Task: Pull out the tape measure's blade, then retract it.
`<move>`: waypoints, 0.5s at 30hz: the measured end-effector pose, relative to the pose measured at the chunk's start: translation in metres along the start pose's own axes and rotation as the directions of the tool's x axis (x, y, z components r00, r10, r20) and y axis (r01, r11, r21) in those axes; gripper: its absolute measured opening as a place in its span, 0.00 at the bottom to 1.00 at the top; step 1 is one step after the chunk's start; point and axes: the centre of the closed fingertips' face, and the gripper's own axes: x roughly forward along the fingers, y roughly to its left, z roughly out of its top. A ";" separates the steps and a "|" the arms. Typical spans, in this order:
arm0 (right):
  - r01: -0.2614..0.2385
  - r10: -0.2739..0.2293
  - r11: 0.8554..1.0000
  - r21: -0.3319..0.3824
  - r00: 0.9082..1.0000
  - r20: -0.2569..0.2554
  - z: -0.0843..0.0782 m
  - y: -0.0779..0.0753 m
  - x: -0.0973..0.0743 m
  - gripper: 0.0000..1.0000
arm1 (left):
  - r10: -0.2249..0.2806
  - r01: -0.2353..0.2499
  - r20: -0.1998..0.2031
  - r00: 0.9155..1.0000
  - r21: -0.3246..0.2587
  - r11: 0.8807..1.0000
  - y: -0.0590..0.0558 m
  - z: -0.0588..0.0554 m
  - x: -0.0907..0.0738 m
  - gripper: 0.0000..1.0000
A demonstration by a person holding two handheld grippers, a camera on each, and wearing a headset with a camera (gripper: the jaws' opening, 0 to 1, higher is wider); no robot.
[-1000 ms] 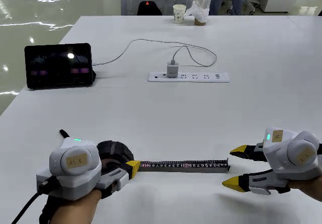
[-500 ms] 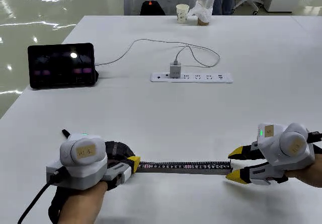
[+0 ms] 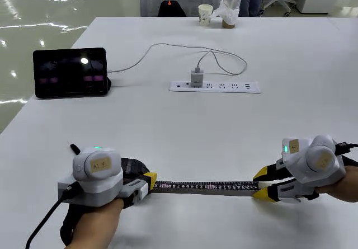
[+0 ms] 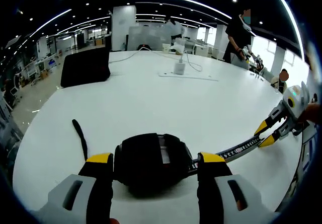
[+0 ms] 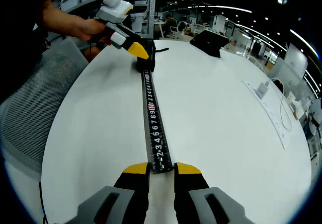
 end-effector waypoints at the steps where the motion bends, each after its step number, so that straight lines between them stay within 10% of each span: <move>1: -0.002 0.002 1.000 0.009 1.000 0.006 0.001 0.000 0.000 0.15 | -0.001 0.001 -0.002 1.000 -0.002 1.000 -0.001 0.000 0.000 0.63; 15: -0.023 0.022 0.999 0.035 0.999 0.023 0.000 -0.001 0.001 0.11 | 0.025 -0.026 -0.031 0.999 -0.028 0.999 0.003 -0.005 0.006 0.62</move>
